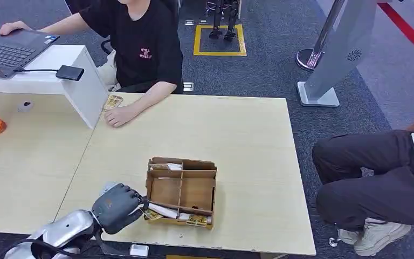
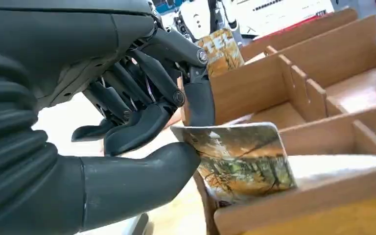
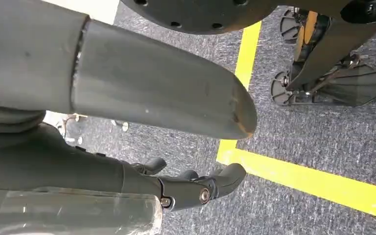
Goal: Pass the card to the sensor for recognition and then transmit it.
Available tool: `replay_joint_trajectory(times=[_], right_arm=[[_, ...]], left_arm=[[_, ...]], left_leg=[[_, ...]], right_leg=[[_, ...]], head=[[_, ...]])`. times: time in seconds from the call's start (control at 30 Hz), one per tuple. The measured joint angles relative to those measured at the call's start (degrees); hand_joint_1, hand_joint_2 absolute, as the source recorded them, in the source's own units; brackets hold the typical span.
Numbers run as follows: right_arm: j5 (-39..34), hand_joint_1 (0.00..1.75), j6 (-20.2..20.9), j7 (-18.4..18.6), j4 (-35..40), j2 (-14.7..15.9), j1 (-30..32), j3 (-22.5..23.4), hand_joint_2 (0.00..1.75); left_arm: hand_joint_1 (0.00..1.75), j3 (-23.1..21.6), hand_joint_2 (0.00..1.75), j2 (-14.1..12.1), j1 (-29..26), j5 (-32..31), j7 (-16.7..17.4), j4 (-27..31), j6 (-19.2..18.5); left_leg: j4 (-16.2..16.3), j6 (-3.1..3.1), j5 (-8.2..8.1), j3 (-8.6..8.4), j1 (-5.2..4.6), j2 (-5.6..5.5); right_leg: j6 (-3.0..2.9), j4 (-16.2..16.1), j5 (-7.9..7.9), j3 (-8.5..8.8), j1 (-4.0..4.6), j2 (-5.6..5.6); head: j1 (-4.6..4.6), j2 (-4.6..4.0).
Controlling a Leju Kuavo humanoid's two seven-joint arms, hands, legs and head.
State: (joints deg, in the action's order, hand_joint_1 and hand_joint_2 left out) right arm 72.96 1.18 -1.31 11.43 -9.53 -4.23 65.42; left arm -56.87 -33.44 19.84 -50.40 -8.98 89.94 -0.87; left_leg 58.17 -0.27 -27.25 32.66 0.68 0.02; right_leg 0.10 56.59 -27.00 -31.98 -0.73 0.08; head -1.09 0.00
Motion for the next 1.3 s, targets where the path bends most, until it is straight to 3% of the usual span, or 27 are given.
replay_joint_trajectory(times=[0.13,0.47,0.73,1.03,1.3], right_arm=[[0.0,0.00,-0.1,0.0,0.0,0.0,0.0,0.0,0.00],[-0.5,0.00,-1.1,0.0,0.0,0.0,0.1,0.0,0.00],[-0.4,0.00,-1.2,-0.1,0.0,0.0,0.1,0.0,0.00],[0.5,0.00,-1.6,-0.1,0.0,-0.1,0.1,0.0,0.00],[1.4,0.00,-1.6,-0.1,0.0,-0.1,0.0,-0.9,0.00]], left_arm=[[1.75,0.2,1.75,0.6,-0.1,-0.5,0.2,1.0,2.2],[1.75,9.7,1.75,6.4,-2.3,-4.5,2.3,5.7,16.5],[1.75,14.5,1.75,9.6,-3.8,-4.7,2.3,6.8,20.5],[1.75,17.8,1.75,15.4,-4.9,3.0,1.7,6.3,23.1],[1.75,22.2,1.75,21.1,-3.2,8.7,1.7,1.6,24.8]], left_leg=[[0.0,0.00,0.00,0.00,0.00,0.00],[0.0,0.01,0.01,-0.01,-0.01,0.00],[0.0,0.02,0.02,-0.01,-0.01,0.00],[0.0,0.03,0.02,0.00,-0.02,-0.01],[0.0,0.06,0.05,-0.01,-0.02,0.01]], right_leg=[[0.00,0.0,0.00,0.00,0.00,0.00],[0.00,0.0,0.03,0.01,-0.01,-0.01],[0.00,0.0,0.03,0.00,0.00,-0.01],[0.00,0.0,0.04,0.01,-0.01,-0.01],[0.00,0.0,0.12,-0.01,-0.01,0.00]], head=[[-0.02,0.00],[-0.02,0.00],[0.00,0.00],[0.00,0.00],[-0.02,0.00]])
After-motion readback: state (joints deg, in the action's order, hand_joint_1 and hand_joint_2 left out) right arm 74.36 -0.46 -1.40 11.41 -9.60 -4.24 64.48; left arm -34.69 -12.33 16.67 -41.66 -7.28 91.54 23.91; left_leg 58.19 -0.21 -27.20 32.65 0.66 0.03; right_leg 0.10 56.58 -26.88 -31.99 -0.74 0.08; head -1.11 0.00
